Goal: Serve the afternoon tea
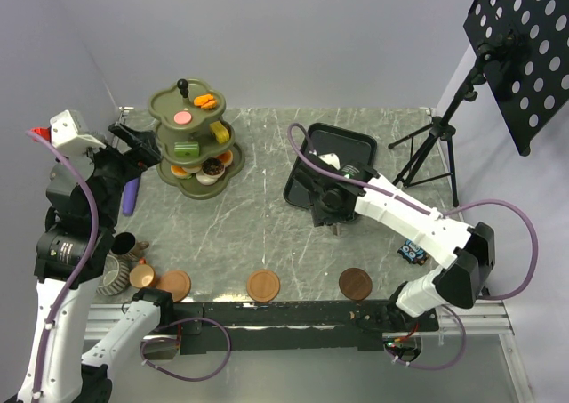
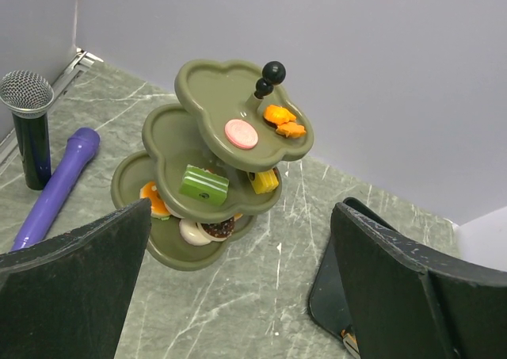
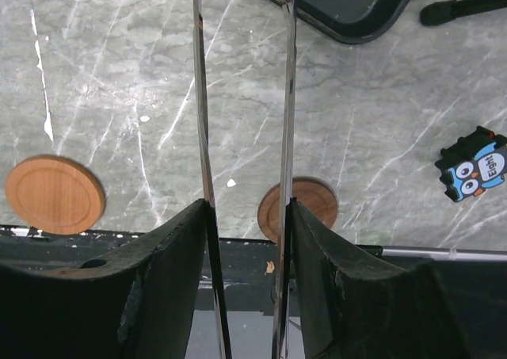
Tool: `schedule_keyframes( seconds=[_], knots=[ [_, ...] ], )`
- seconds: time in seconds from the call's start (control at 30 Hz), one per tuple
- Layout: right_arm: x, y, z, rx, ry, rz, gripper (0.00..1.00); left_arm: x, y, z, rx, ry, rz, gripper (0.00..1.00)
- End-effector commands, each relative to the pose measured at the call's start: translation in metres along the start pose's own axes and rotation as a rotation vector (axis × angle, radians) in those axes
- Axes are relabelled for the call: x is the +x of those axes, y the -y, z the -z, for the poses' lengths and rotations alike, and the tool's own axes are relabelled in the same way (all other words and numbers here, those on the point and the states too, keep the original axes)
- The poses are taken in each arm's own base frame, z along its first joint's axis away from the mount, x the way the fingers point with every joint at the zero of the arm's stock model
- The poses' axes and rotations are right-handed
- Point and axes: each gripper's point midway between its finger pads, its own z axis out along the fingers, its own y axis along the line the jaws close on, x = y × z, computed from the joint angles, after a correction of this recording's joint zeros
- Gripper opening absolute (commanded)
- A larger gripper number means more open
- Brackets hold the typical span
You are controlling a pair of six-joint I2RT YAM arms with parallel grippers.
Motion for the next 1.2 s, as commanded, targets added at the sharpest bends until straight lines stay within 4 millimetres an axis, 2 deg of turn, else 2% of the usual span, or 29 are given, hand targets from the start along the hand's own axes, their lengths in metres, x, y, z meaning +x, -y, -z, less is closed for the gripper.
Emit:
schedule_keyframes(
  seconds=[0.0,0.13,0.3,0.5,0.7,0.83,0.9,1.17],
  knots=[
    [-0.015,-0.006,0.004,-0.022,0.039,-0.011,0.52,-0.011,0.001,0.001,0.000,0.045,0.004,1.00],
    [-0.013,-0.005,-0.002,-0.014,0.018,-0.014,0.52,-0.011,0.001,0.001,0.003,0.047,0.007,1.00],
    [-0.011,-0.004,-0.005,-0.012,0.009,-0.022,0.45,-0.015,0.001,0.002,-0.004,0.055,-0.004,1.00],
    [-0.022,-0.002,0.005,-0.014,0.048,-0.020,0.36,-0.014,0.000,0.002,-0.005,0.052,-0.002,1.00],
    [-0.064,-0.001,0.047,-0.057,0.233,-0.005,0.32,-0.020,0.002,0.002,-0.002,0.064,-0.004,1.00],
    [-0.097,-0.016,0.083,-0.126,0.382,0.036,0.31,-0.022,0.003,0.003,-0.002,0.069,-0.004,1.00],
    [-0.117,-0.029,0.103,-0.168,0.476,0.080,0.31,-0.025,0.003,0.003,-0.002,0.075,-0.002,1.00],
    [-0.204,-0.107,0.179,-0.323,0.888,0.226,0.31,-0.034,0.005,0.006,0.000,0.100,-0.010,1.00]
  ],
)
